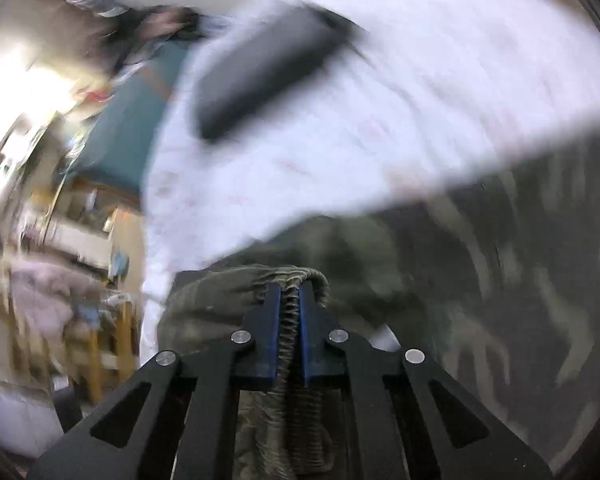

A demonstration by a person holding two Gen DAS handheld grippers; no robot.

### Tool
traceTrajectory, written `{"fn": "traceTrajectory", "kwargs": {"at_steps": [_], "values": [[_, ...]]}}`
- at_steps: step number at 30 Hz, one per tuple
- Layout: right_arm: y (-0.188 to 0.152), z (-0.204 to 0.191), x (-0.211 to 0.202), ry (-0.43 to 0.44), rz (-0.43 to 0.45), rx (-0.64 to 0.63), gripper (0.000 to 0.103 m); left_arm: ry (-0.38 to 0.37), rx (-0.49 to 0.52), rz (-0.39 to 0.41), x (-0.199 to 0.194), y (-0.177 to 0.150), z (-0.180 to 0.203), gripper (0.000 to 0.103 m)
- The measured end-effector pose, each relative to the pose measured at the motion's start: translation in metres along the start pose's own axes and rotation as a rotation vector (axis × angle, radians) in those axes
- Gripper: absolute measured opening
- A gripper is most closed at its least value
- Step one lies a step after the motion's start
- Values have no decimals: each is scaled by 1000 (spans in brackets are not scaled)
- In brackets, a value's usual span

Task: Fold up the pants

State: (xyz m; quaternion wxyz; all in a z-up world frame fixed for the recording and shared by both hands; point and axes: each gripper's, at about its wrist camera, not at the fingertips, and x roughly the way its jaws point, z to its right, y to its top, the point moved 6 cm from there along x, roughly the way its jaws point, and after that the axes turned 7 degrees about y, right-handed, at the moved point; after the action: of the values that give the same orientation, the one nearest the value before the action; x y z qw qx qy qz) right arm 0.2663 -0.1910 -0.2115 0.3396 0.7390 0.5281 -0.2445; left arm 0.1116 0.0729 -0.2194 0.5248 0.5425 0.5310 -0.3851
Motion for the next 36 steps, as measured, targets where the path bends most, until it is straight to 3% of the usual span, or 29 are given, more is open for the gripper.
{"fn": "traceTrajectory", "kwargs": {"at_steps": [2,3,4,5,8,10,14,16,20,22,24,25,28,31,33,36], "values": [[-10,11,14,-73,-80,-31,30,-6,-1,-4,-1,-1,-1,98],[-8,11,9,-91,-70,-54,38,-15,-9,-4,-3,-1,-1,98],[-4,10,3,-98,-62,-68,54,-30,-26,6,-8,-2,-5,98],[1,9,-6,-119,-48,-81,57,-39,-48,22,-13,-3,-10,98],[14,-15,-28,-144,-22,-194,57,-58,-84,47,-22,-4,-20,98],[15,-48,-22,-121,-70,-303,57,-68,-87,31,-20,-7,-20,98],[20,-115,29,-48,-252,-479,57,-78,-66,-27,-9,-18,-13,98],[23,-135,60,-77,-301,-551,57,-72,-34,-51,-2,-25,-8,98],[10,-134,121,-149,-500,-636,57,-69,-16,-116,16,-35,-6,98],[0,-127,133,-181,-556,-672,54,-67,-4,-136,23,-38,-4,98],[-4,-125,137,-208,-561,-736,9,-56,25,-149,27,-40,0,98],[-3,-124,136,-221,-551,-748,2,-55,30,-155,29,-41,1,98],[13,-129,122,-232,-421,-809,1,-52,35,-168,31,-42,5,98],[34,-124,114,-240,-340,-735,1,-50,35,-168,30,-41,6,98],[29,-129,110,-244,-321,-781,2,-39,42,-166,32,-37,11,98],[14,-124,95,-280,-377,-788,13,-38,59,-151,25,-37,17,97]]}}
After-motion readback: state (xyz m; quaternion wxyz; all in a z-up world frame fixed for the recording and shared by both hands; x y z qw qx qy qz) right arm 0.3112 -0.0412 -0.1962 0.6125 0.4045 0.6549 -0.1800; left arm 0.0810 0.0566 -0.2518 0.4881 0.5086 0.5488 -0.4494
